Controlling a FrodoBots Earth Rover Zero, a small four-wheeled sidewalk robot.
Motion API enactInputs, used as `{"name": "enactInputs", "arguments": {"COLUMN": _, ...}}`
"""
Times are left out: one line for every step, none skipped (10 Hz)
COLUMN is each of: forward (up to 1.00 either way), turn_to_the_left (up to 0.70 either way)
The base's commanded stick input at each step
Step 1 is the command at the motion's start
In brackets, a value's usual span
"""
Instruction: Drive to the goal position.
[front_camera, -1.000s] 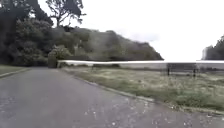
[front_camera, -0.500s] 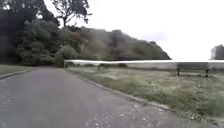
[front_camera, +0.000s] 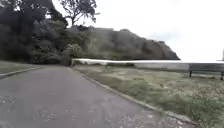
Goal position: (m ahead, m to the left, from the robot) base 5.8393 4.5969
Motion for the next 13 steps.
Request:
{"name": "enactInputs", "arguments": {"forward": 0.7, "turn_to_the_left": 0.27}}
{"name": "enactInputs", "arguments": {"forward": 0.7, "turn_to_the_left": 0.27}}
{"name": "enactInputs", "arguments": {"forward": 0.7, "turn_to_the_left": 0.27}}
{"name": "enactInputs", "arguments": {"forward": 0.7, "turn_to_the_left": 0.27}}
{"name": "enactInputs", "arguments": {"forward": 0.7, "turn_to_the_left": 0.27}}
{"name": "enactInputs", "arguments": {"forward": 0.7, "turn_to_the_left": 0.27}}
{"name": "enactInputs", "arguments": {"forward": 0.7, "turn_to_the_left": 0.27}}
{"name": "enactInputs", "arguments": {"forward": 0.7, "turn_to_the_left": 0.27}}
{"name": "enactInputs", "arguments": {"forward": 0.7, "turn_to_the_left": 0.27}}
{"name": "enactInputs", "arguments": {"forward": 0.7, "turn_to_the_left": 0.27}}
{"name": "enactInputs", "arguments": {"forward": 0.7, "turn_to_the_left": 0.27}}
{"name": "enactInputs", "arguments": {"forward": 0.7, "turn_to_the_left": 0.27}}
{"name": "enactInputs", "arguments": {"forward": 0.7, "turn_to_the_left": 0.27}}
